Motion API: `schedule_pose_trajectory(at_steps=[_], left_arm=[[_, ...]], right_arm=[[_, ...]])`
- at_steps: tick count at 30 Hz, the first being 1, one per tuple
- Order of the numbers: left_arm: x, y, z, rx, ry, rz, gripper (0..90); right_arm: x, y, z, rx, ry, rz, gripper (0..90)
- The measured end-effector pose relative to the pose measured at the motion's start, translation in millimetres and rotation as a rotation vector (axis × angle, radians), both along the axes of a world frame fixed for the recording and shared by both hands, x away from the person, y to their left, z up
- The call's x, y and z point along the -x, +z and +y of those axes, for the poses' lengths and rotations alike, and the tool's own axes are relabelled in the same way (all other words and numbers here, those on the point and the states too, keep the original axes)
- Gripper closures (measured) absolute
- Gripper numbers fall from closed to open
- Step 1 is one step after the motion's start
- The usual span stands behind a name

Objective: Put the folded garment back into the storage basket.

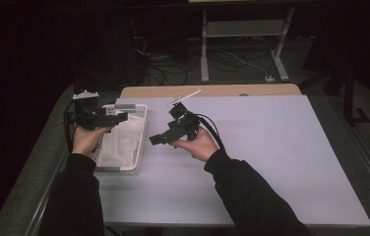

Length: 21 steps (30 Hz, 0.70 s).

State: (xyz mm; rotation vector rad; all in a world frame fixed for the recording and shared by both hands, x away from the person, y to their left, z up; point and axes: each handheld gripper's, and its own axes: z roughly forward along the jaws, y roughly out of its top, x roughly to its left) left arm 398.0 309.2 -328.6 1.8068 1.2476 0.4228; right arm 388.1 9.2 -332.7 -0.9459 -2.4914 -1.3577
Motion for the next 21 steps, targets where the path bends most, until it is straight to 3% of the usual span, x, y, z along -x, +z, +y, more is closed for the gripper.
schedule_pose_trajectory(at_steps=[13,21], left_arm=[[12.5,4.9,-7.7,0.003,-0.035,-0.029,0.0],[28.2,6.2,-11.2,0.016,-0.049,-0.061,0.0]], right_arm=[[-0.7,4.3,-28.8,0.001,-0.022,-0.016,0.0],[0.2,4.4,-46.5,-0.005,-0.024,-0.02,0.0]])
